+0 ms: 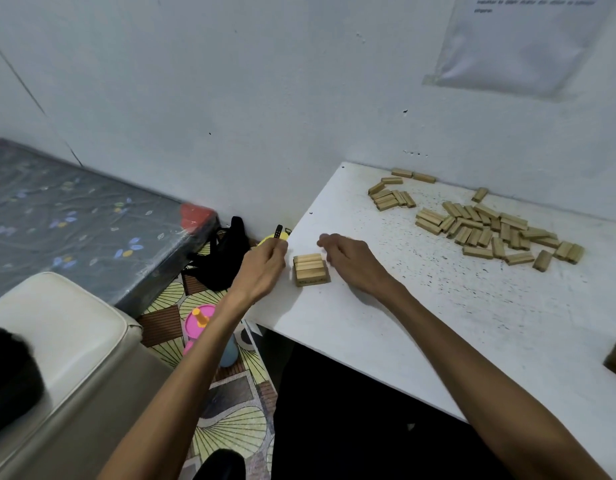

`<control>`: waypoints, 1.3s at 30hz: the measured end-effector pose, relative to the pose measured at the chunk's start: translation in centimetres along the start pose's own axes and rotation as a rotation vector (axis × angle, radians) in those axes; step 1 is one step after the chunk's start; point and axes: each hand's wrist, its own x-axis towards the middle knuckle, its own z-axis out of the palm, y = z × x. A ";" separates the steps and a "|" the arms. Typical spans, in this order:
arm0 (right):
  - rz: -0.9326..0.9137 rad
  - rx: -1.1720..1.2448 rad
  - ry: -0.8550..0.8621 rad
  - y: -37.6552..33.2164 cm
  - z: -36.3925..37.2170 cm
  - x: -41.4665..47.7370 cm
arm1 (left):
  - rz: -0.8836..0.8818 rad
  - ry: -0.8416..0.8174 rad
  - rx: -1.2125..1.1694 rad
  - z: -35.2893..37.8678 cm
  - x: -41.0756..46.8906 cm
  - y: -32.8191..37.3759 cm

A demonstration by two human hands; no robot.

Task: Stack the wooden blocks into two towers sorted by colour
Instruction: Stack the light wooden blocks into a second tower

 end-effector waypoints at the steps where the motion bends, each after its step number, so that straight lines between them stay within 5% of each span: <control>1: 0.007 0.069 0.089 -0.1 0.4 0.0 | -0.024 0.063 -0.111 0.3 0.0 0.2; 4: 0.132 0.464 0.168 -0.9 1.6 -0.1 | -0.125 0.132 -0.625 2.0 -0.2 1.1; 8: 0.135 0.653 0.141 -1.6 3.5 0.0 | -0.164 0.111 -0.850 4.2 -0.2 1.9; 17: 0.110 0.688 0.126 -2.2 5.3 0.3 | -0.203 0.077 -0.962 5.4 -0.2 2.5; 39: 0.103 0.658 0.059 -1.6 5.9 1.3 | -0.119 0.046 -0.822 6.3 0.3 1.6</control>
